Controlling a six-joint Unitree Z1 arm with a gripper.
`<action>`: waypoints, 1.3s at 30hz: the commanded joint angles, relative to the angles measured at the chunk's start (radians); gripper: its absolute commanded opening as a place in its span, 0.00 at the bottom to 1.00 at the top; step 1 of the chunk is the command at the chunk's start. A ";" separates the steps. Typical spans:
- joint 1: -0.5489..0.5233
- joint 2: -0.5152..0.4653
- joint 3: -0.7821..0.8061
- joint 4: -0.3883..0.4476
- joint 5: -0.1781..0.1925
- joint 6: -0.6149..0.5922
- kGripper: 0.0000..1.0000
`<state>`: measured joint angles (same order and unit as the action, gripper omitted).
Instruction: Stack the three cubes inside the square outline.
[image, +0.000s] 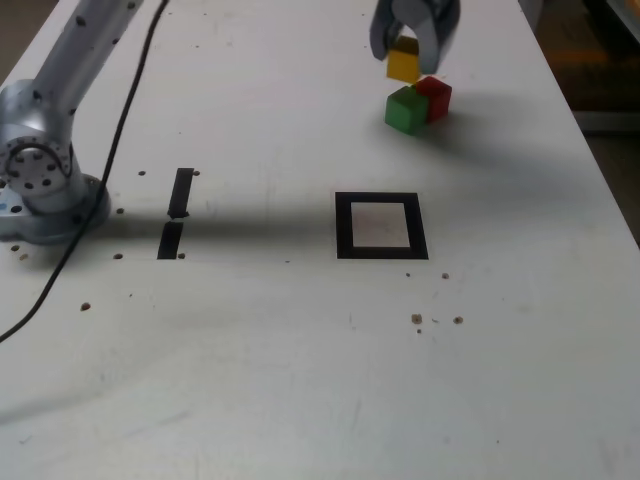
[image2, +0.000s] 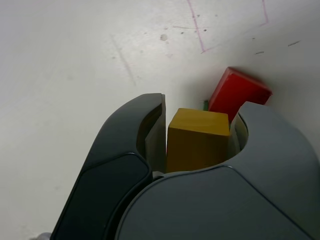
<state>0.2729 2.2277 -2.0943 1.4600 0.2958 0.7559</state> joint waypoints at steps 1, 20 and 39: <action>0.028 -0.051 0.037 0.011 0.000 -0.015 0.35; 0.182 -0.194 0.563 -0.193 -0.093 -0.317 0.35; 0.207 -0.198 0.655 -0.265 -0.074 -0.326 0.92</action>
<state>0.4774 2.0450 -1.4352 1.1923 0.2203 0.4280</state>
